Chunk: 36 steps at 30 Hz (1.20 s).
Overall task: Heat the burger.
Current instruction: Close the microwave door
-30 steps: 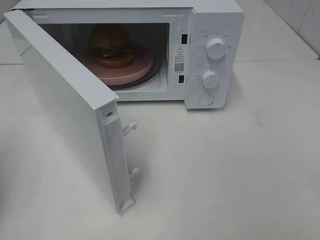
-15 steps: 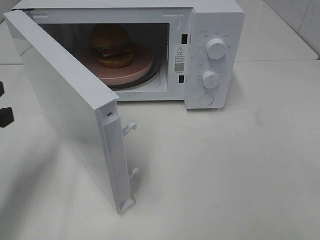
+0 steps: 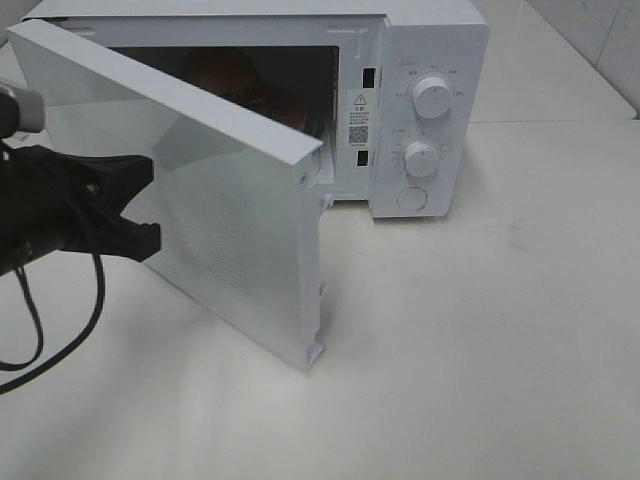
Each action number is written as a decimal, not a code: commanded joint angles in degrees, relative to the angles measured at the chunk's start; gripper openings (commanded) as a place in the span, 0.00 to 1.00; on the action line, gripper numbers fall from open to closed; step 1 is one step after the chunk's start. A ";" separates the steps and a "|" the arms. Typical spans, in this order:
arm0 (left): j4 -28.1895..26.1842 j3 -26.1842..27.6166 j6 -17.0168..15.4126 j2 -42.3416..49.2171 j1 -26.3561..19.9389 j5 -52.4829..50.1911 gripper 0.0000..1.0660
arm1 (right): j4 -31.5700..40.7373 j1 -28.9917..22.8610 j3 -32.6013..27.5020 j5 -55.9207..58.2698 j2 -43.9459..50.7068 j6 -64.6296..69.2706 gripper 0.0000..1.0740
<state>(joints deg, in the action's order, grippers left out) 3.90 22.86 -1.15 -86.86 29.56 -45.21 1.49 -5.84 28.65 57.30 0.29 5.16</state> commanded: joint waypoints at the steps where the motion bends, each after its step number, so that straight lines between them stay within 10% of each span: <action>1: -1.20 1.95 0.00 -1.55 1.83 -0.86 0.00 | -0.06 0.23 -0.17 -0.46 1.55 0.23 0.70; 17: -8.54 14.38 0.46 -12.20 11.34 -0.40 0.00 | -0.06 0.23 -0.17 -0.46 1.55 0.23 0.70; 36: -8.65 28.59 0.40 -19.48 11.52 5.84 0.00 | -0.06 0.23 -0.17 -0.46 1.55 0.23 0.70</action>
<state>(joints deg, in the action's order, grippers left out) -4.18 49.68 -0.74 -105.77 40.74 -39.48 1.49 -5.84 28.65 57.30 0.29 5.16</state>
